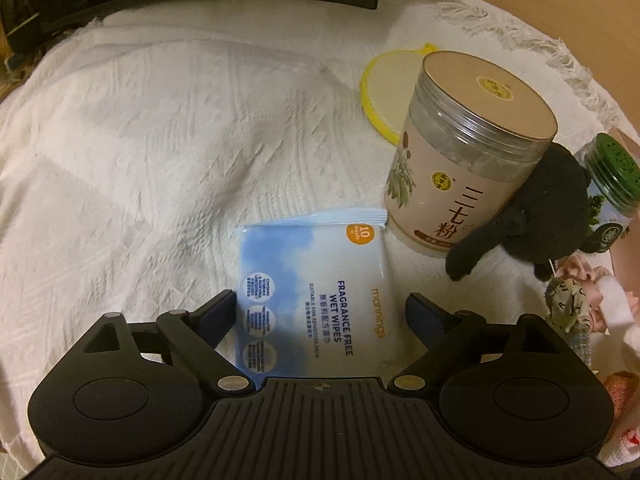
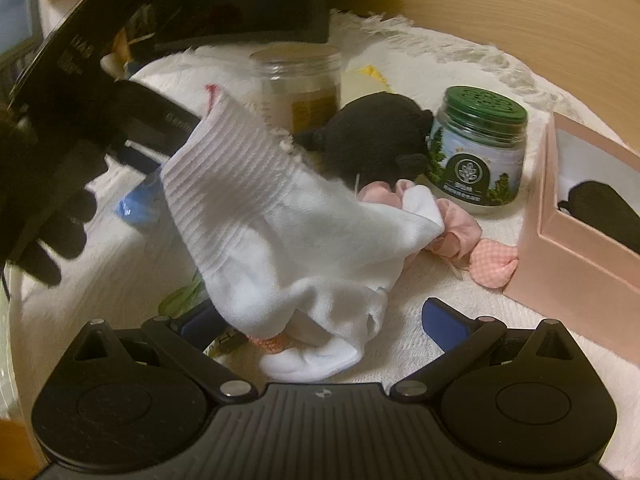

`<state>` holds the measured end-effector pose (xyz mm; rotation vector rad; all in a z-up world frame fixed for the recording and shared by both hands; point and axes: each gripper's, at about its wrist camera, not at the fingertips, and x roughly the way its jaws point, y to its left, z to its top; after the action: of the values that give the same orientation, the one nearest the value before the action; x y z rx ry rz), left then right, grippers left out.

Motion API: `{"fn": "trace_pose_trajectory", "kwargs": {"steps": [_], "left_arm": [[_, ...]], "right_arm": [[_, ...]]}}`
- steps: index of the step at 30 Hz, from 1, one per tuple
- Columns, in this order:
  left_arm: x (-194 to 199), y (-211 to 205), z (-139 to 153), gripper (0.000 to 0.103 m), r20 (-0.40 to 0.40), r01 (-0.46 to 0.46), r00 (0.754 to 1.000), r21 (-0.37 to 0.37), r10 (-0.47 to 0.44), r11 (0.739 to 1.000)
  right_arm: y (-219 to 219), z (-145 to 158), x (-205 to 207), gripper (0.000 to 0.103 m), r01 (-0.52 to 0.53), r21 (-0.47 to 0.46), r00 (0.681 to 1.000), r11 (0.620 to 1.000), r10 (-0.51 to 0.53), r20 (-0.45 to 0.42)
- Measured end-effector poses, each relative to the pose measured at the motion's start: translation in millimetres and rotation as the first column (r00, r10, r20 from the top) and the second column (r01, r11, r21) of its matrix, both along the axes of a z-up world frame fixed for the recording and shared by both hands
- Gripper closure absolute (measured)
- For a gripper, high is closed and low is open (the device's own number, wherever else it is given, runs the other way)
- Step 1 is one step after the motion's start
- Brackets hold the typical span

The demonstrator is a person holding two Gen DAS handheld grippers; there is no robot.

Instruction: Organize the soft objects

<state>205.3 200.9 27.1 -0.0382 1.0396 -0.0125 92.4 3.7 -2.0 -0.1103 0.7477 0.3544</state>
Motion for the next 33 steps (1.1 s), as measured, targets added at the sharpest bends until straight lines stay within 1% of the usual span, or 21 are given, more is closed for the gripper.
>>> {"fn": "trace_pose_trajectory", "kwargs": {"steps": [5,8,9,10,12,14,17,20,22,23,24,26,28,29,30,32,33], "left_arm": [[-0.4,-0.4,0.5,0.008,0.001,0.003,1.0,-0.004,-0.003,1.0],[-0.8,2.8,0.8,0.009,0.005,0.016,1.0,-0.02,-0.016,1.0],[-1.6,4.4,1.1,0.01,0.007,0.024,1.0,-0.027,-0.024,0.999],[-3.3,6.0,1.7,0.014,0.012,0.031,0.999,-0.028,-0.031,0.999],[-8.9,11.2,4.0,0.021,0.033,0.049,0.998,-0.034,-0.048,0.998],[-13.7,19.1,4.7,0.021,0.044,0.049,0.998,-0.073,-0.046,0.996],[-25.0,36.0,8.8,0.022,0.067,0.016,0.998,-0.139,-0.007,0.99],[-36.0,51.5,23.5,0.022,0.13,0.022,0.992,-0.149,-0.002,0.989],[-38.8,66.2,35.0,0.022,0.169,0.013,0.986,-0.163,0.015,0.987],[-36.4,74.0,39.2,0.022,0.175,0.001,0.984,-0.165,0.028,0.986],[-34.6,80.2,41.5,0.022,0.177,-0.015,0.983,-0.155,0.043,0.988],[-31.7,90.4,43.8,0.022,0.189,-0.045,0.98,-0.092,0.062,0.995],[-29.1,97.2,42.9,0.022,0.195,-0.057,0.979,-0.012,0.058,0.998],[-27.8,102.4,41.9,0.022,0.195,-0.056,0.979,-0.005,0.056,0.998],[-25.6,109.7,39.6,0.022,0.185,-0.052,0.981,-0.026,0.056,0.998],[-19.1,124.9,31.8,0.022,0.143,-0.067,0.986,-0.098,0.081,0.993],[-18.7,130.5,28.2,0.022,0.131,-0.084,0.986,-0.107,0.098,0.991]], "right_arm": [[0.4,1.1,0.5,0.0,-0.006,0.0,1.0,1.0,0.006,-0.006],[1.9,4.4,1.3,0.0,-0.004,-0.002,1.0,1.0,0.004,-0.028],[2.4,7.4,1.2,0.0,-0.002,-0.006,0.999,1.0,0.002,-0.035],[2.8,11.5,0.2,0.0,0.001,-0.016,1.0,1.0,-0.002,-0.031],[3.5,24.5,-2.9,0.0,0.008,-0.032,1.0,0.999,-0.008,-0.009],[4.1,41.6,-4.2,0.0,0.006,-0.026,1.0,1.0,-0.006,0.012],[13.6,73.0,-6.6,0.0,-0.001,-0.053,0.995,0.999,0.007,0.096],[34.7,101.9,-6.4,0.0,-0.036,-0.07,0.985,0.997,0.047,0.165],[53.4,112.8,-3.7,0.0,-0.085,-0.067,0.979,0.994,0.096,0.179],[64.1,114.6,-2.0,0.0,-0.117,-0.059,0.977,0.991,0.125,0.171],[76.0,112.9,1.0,0.0,-0.152,-0.053,0.976,0.987,0.158,0.152],[99.2,101.3,8.1,0.0,-0.205,-0.063,0.972,0.977,0.211,0.104],[121.4,83.6,17.2,0.0,-0.226,-0.089,0.972,0.97,0.231,0.05],[129.2,76.4,21.5,0.001,-0.231,-0.096,0.972,0.968,0.235,0.027],[136.4,69.6,25.0,0.001,-0.237,-0.102,0.971,0.966,0.239,0.008],[147.6,60.5,28.7,0.001,-0.247,-0.121,0.969,0.961,0.249,-0.004],[152.7,56.3,30.5,0.001,-0.255,-0.135,0.967,0.957,0.257,-0.006]]}}
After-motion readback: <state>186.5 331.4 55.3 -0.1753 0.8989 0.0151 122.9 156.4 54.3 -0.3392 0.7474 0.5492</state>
